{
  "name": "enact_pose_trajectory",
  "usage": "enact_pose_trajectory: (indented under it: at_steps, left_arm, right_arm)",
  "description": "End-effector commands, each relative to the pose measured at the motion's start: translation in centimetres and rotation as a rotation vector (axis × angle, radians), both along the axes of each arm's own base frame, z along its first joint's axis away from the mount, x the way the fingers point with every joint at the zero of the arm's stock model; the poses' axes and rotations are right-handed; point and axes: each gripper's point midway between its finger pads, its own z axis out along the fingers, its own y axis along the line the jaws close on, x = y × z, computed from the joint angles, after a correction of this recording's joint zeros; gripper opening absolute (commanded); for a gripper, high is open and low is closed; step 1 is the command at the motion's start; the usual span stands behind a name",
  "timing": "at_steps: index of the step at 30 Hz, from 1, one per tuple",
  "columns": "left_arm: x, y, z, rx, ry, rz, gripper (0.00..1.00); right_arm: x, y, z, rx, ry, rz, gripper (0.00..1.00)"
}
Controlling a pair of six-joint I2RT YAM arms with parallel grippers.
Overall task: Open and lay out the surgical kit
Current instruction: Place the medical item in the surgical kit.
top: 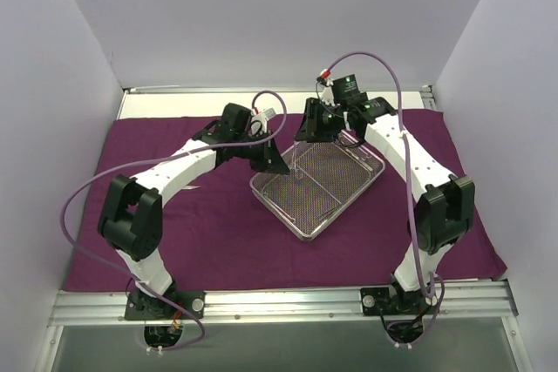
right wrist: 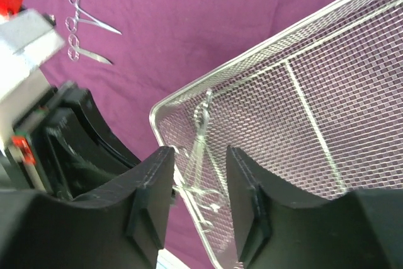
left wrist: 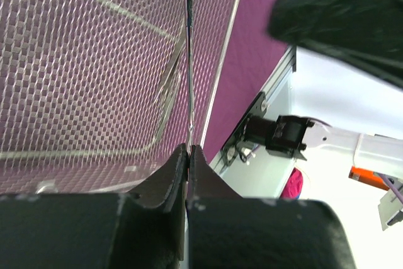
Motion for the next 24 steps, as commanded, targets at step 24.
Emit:
enact_pose_trajectory:
  at_steps: [24]
  left_arm:
    - [-11.3, 5.7, 5.1, -0.162, 0.052, -0.231, 0.02]
  right_arm:
    - [-12.8, 1.1, 6.5, -0.442, -0.924, 0.956, 0.37]
